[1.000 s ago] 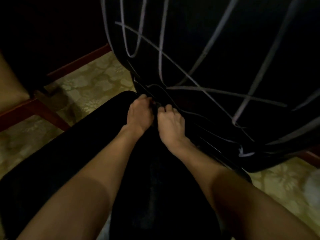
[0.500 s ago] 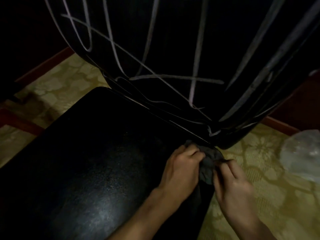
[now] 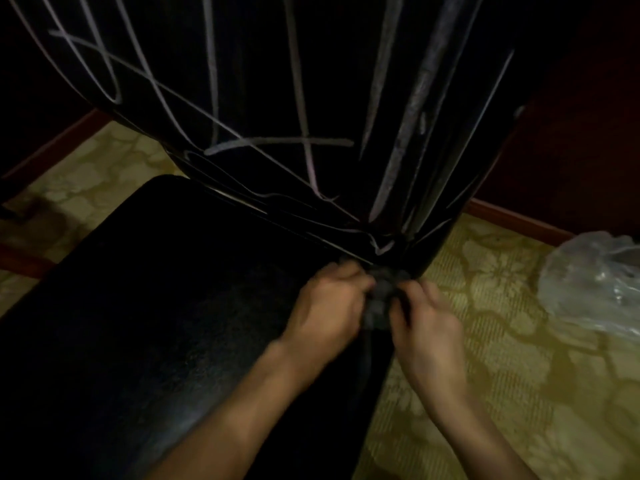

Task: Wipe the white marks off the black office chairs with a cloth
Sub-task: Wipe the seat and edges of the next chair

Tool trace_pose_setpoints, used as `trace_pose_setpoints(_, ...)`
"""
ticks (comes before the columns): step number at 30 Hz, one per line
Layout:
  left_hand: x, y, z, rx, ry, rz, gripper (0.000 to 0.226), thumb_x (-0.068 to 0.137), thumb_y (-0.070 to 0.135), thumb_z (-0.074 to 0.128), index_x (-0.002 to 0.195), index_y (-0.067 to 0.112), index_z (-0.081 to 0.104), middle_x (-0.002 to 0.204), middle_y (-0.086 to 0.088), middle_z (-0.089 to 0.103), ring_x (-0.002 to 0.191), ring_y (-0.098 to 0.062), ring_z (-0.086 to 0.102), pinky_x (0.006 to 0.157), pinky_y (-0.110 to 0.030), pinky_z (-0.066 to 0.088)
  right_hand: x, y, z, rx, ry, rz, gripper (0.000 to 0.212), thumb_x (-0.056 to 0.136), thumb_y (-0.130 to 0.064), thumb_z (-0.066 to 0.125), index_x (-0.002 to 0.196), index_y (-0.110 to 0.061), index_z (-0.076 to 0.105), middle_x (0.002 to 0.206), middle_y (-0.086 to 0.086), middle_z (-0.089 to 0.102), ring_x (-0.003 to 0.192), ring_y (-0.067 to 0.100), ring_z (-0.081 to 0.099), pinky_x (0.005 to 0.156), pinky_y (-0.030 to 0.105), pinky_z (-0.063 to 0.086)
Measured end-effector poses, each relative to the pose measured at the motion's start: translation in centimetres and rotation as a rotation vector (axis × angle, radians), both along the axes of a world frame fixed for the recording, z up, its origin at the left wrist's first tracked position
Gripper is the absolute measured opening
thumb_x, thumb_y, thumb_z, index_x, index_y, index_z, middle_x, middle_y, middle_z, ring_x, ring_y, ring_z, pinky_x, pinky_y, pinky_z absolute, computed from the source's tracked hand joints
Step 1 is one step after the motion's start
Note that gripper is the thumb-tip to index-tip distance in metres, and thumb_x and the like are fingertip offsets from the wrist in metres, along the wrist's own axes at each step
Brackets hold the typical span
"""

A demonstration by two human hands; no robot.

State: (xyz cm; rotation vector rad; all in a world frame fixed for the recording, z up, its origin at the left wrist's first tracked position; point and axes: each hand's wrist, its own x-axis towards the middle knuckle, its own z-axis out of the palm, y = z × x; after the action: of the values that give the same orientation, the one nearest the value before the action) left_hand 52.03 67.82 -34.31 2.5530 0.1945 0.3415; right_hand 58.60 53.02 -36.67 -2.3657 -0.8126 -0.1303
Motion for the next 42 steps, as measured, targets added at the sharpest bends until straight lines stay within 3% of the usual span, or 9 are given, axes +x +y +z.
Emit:
trace_pose_setpoints(4,-0.6,-4.2,-0.3,0.01,0.014,-0.142,0.025,0.088,0.016,0.046,0.093,0.012,0.07,0.095,-0.003,0.062,0.082,-0.025,0.056,0.07,-0.036,0.054,-3.2,-5.2,-1.9,0.175,0.111,-0.041,0.014,0.093,-0.026,0.051,0.102,-0.018,0.059,0.089,-0.005,0.051,0.071,0.006,0.052,0.064,0.017,0.042)
trace_pose_setpoints(6,-1.2,-4.3,-0.4,0.038,0.031,-0.2,0.026,0.085,0.017,0.045,0.094,0.015,0.069,0.096,-0.001,0.06,0.084,-0.022,0.055,0.072,-0.033,0.054,-5.2,-5.5,-3.1,0.254,0.189,-0.075,0.017,0.094,-0.023,0.053,0.103,-0.013,0.063,0.092,-0.007,0.053,0.075,0.001,0.054,0.067,0.009,0.041)
trace_pose_setpoints(12,0.8,-2.2,0.3,0.088,0.114,-0.121,0.017,0.085,0.011,0.057,0.097,0.01,0.069,0.099,-0.008,0.061,0.086,-0.029,0.06,0.069,-0.036,0.055,-2.7,-2.6,-2.2,0.34,0.293,-0.168,0.016,0.094,-0.025,0.057,0.102,-0.013,0.065,0.088,-0.006,0.054,0.078,0.008,0.057,0.063,0.022,0.046)
trace_pose_setpoints(16,4.4,-0.8,0.3,0.021,0.147,0.009,0.021,0.092,0.006,0.056,0.107,0.005,0.071,0.117,-0.013,0.064,0.108,-0.036,0.06,0.087,-0.047,0.054,1.9,0.0,0.0,0.111,0.173,-0.165,0.012,0.091,-0.008,0.066,0.102,-0.009,0.069,0.092,0.003,0.059,0.08,0.023,0.061,0.07,0.035,0.05)
trace_pose_setpoints(21,3.1,0.8,-0.8,0.003,0.082,0.007,0.018,0.088,0.012,0.056,0.096,0.005,0.07,0.101,-0.014,0.066,0.094,-0.035,0.063,0.074,-0.043,0.055,2.4,1.7,1.2,-0.104,0.069,-0.124,0.009,0.085,-0.01,0.069,0.093,-0.009,0.072,0.089,0.009,0.065,0.077,0.034,0.064,0.065,0.04,0.053)
trace_pose_setpoints(24,3.1,3.5,-1.3,-0.013,0.116,0.067,0.022,0.095,0.016,0.055,0.111,0.011,0.069,0.112,-0.01,0.065,0.105,-0.03,0.06,0.08,-0.033,0.05,1.6,4.4,1.7,-0.224,-0.036,-0.095,0.006,0.081,-0.012,0.071,0.086,-0.009,0.071,0.082,0.008,0.063,0.078,0.034,0.061,0.059,0.039,0.05)
trace_pose_setpoints(29,3.0,9.1,-1.1,0.048,0.15,0.144,0.034,0.095,0.009,0.055,0.126,0.014,0.066,0.125,-0.008,0.062,0.113,-0.028,0.057,0.088,-0.034,0.049,1.0,11.3,2.0,-0.379,-0.149,-0.057,0.009,0.073,-0.008,0.079,0.071,-0.007,0.07,0.07,0.008,0.061,0.068,0.03,0.061,0.052,0.024,0.037)
trace_pose_setpoints(36,-0.2,18.4,-0.6,-0.01,0.115,0.353,0.03,0.094,0.01,0.053,0.118,0.016,0.07,0.117,-0.008,0.064,0.104,-0.03,0.063,0.085,-0.037,0.053,-1.0,22.4,2.4,-0.43,-0.103,0.006,0.025,0.099,-0.019,0.049,0.116,-0.014,0.067,0.112,0.006,0.063,0.107,0.025,0.056,0.073,0.028,0.033)
trace_pose_setpoints(42,-6.4,28.8,-0.4,0.061,0.105,0.543,0.029,0.094,0.012,0.052,0.115,0.017,0.071,0.109,-0.013,0.067,0.098,-0.034,0.065,0.079,-0.038,0.053,-5.7,33.8,2.0,-0.386,-0.102,0.129,0.023,0.1,-0.015,0.047,0.117,-0.011,0.063,0.12,0.007,0.06,0.111,0.025,0.054,0.077,0.029,0.037)
